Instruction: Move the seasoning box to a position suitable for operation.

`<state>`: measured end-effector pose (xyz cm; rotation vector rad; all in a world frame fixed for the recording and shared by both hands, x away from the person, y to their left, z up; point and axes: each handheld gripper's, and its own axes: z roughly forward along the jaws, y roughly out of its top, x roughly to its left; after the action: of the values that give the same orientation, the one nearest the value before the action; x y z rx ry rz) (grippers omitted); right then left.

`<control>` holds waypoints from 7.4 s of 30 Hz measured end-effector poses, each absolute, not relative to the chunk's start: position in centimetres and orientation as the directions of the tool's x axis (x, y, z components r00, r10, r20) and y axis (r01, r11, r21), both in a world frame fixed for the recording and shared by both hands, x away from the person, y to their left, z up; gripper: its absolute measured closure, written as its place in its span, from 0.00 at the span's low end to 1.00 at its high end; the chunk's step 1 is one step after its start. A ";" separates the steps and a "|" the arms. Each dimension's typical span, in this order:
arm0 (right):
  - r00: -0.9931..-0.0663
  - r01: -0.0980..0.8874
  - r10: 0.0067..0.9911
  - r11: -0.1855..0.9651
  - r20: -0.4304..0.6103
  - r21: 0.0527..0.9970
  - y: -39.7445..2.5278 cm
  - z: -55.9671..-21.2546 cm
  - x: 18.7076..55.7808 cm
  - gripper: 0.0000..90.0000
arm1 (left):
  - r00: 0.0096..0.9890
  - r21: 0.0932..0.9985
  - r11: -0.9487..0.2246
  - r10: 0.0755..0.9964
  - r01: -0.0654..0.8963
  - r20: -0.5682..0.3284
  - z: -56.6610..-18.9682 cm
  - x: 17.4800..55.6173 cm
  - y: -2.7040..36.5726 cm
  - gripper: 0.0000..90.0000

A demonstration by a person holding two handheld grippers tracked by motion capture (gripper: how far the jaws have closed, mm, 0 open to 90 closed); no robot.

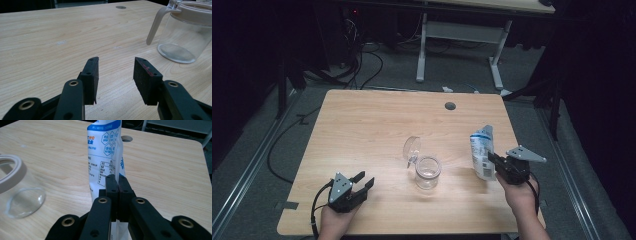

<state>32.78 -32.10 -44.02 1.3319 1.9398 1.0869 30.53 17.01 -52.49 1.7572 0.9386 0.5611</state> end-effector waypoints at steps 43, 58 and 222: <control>-0.502 0.710 0.865 0.399 0.019 0.580 -27.6 -40.5 31.4 0.99 | 0.599 0.931 -0.168 0.798 0.325 -0.065 -52.3 30.2 17.1 0.62; -0.531 0.765 0.847 0.470 0.019 0.439 -27.0 -39.3 32.3 0.99 | 0.602 0.931 -0.170 0.796 0.324 -0.065 -52.4 30.2 17.0 0.62; -0.667 0.709 0.744 0.626 0.023 0.324 -17.3 -34.2 34.1 0.99 | 0.877 0.940 -0.299 0.481 0.166 -0.002 -50.3 25.9 -5.4 0.62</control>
<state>34.11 -17.29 -34.16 1.2248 2.7293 0.4691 25.85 -5.42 -50.27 1.8728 0.4816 0.3349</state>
